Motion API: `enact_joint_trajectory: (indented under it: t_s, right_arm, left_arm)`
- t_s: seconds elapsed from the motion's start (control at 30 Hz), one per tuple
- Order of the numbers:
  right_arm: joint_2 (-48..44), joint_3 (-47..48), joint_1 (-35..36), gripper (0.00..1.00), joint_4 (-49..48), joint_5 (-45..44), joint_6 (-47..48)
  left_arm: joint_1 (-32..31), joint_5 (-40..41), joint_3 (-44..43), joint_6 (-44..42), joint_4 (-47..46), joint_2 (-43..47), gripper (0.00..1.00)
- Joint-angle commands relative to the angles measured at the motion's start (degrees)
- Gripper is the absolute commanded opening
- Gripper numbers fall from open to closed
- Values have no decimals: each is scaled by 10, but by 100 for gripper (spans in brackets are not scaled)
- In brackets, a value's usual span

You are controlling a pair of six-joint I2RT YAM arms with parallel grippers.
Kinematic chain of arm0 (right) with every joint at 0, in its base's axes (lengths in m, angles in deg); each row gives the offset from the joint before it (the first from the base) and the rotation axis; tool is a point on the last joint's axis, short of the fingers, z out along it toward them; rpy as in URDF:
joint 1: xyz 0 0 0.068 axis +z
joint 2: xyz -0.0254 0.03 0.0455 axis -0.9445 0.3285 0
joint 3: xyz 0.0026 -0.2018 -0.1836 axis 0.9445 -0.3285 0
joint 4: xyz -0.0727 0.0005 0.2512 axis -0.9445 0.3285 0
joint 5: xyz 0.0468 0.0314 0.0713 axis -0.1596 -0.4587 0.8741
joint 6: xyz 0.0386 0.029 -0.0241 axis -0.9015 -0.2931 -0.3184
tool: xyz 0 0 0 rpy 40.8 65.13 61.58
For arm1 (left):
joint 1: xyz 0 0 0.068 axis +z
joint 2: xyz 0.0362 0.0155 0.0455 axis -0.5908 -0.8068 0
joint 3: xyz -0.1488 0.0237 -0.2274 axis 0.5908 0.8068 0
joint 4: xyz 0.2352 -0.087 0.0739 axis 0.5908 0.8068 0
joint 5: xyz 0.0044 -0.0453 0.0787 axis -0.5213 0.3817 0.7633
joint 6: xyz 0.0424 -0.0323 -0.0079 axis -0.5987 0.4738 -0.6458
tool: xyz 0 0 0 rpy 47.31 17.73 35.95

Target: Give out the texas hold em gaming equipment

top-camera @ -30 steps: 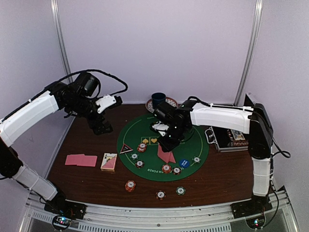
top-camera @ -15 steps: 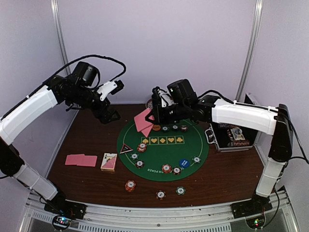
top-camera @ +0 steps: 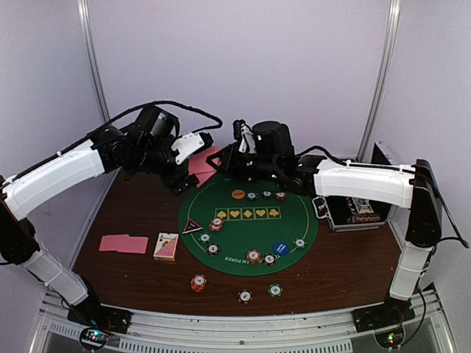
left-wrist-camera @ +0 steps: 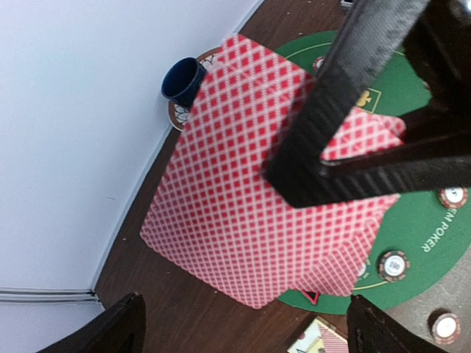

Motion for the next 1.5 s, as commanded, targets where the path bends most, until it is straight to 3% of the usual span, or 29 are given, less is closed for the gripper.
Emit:
enact_joint_trajectory:
  t_s: [0.0, 0.1, 0.43, 0.63, 0.8, 1.07, 1.27, 1.47]
  right_arm:
    - [1, -7, 8, 0, -72, -19, -38]
    - [-2, -9, 14, 0, -82, -28, -35]
    - [7, -5, 25, 0, -96, -40, -29]
    - [-3, -7, 23, 0, -79, -55, 9]
    - [-6, -4, 22, 0, -79, -55, 24]
    - [-1, -4, 23, 0, -108, -41, -10]
    - [0, -7, 27, 0, -120, -27, -24]
    - [4, -8, 30, 0, -118, -12, -25]
  left_arm:
    - [-14, 80, 32, -76, -108, 4, 98]
    - [-28, 98, 66, -124, -169, 18, 98]
    - [-64, 126, 87, -179, -231, 31, 98]
    - [-67, 4, 102, -150, -151, 86, 97]
    - [-67, -24, 108, -126, -132, 109, 97]
    - [-68, 26, 118, -137, -192, 102, 98]
    - [-68, 85, 142, -196, -282, 95, 97]
    - [-68, 100, 157, -247, -314, 90, 97]
